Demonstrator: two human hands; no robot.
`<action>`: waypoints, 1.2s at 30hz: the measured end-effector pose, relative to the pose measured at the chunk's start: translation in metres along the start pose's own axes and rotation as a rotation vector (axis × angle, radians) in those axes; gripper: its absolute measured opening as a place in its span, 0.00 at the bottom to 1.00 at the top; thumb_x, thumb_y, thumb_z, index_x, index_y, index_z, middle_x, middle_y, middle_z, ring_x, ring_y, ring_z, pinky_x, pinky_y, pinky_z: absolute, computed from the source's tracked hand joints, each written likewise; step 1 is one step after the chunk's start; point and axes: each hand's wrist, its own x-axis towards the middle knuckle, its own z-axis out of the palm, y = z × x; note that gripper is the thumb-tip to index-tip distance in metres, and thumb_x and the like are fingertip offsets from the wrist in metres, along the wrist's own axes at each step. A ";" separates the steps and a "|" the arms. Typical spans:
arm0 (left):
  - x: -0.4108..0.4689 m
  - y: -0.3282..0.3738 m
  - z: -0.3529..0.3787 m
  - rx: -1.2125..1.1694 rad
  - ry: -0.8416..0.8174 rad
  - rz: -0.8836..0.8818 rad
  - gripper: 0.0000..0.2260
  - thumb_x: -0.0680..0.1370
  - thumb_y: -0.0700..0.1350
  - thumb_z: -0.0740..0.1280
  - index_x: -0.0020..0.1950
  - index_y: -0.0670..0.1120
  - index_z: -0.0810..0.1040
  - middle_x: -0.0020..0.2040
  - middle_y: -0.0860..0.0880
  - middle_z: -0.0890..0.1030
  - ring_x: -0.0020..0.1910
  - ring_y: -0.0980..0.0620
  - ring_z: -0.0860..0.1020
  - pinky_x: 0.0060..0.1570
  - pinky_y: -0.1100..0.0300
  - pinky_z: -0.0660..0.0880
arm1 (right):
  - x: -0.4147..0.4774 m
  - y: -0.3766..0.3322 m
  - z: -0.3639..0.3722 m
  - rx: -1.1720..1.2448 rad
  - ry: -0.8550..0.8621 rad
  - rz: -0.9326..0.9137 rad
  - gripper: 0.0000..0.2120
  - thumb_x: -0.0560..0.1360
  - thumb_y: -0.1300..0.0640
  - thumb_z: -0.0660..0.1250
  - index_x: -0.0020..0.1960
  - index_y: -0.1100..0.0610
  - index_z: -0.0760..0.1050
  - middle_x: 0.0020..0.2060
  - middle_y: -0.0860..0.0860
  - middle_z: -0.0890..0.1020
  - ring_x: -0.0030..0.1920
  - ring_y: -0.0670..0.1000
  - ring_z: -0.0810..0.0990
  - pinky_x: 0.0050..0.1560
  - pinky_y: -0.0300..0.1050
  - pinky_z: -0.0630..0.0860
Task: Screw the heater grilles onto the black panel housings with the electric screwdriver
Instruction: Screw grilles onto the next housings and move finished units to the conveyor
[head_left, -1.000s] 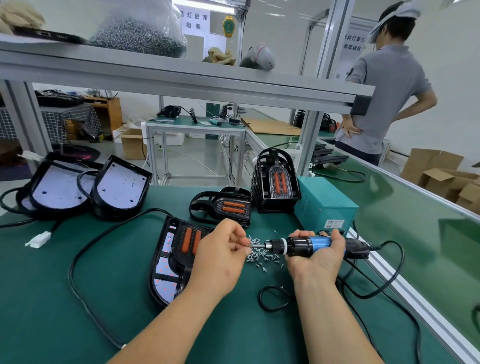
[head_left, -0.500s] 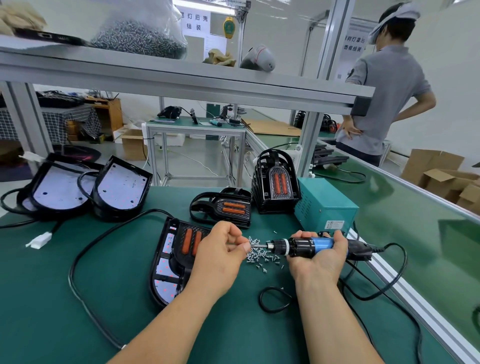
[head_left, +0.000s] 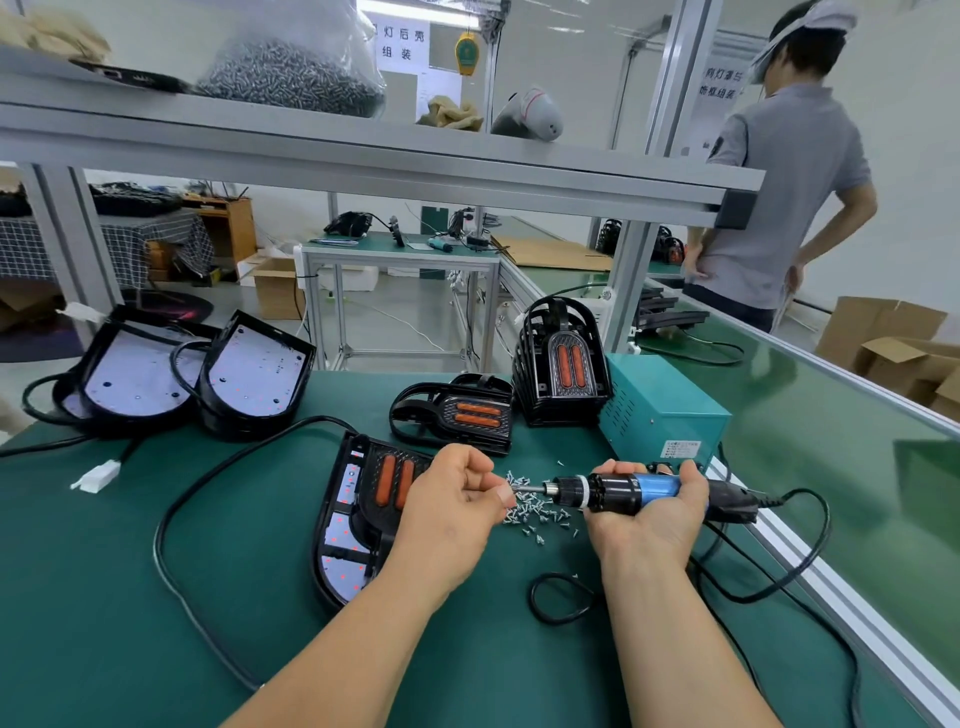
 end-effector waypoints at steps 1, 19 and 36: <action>0.000 0.000 0.000 0.003 0.003 -0.001 0.10 0.76 0.35 0.70 0.47 0.48 0.72 0.43 0.48 0.80 0.45 0.48 0.81 0.53 0.46 0.80 | 0.000 0.000 0.000 -0.003 -0.002 -0.001 0.12 0.74 0.47 0.70 0.43 0.52 0.69 0.24 0.48 0.75 0.23 0.48 0.74 0.37 0.40 0.77; 0.003 0.003 -0.005 0.148 -0.027 -0.002 0.08 0.78 0.38 0.68 0.46 0.51 0.75 0.41 0.51 0.80 0.47 0.45 0.84 0.52 0.44 0.80 | -0.005 0.004 0.000 -0.009 -0.023 0.008 0.14 0.74 0.47 0.70 0.42 0.54 0.69 0.24 0.49 0.75 0.23 0.49 0.75 0.34 0.41 0.79; 0.012 0.026 -0.074 0.320 0.216 0.201 0.13 0.74 0.44 0.74 0.50 0.59 0.74 0.55 0.53 0.79 0.53 0.58 0.78 0.54 0.61 0.70 | -0.005 0.002 -0.001 0.014 0.010 0.025 0.13 0.73 0.46 0.71 0.43 0.53 0.70 0.24 0.49 0.75 0.24 0.49 0.76 0.36 0.42 0.79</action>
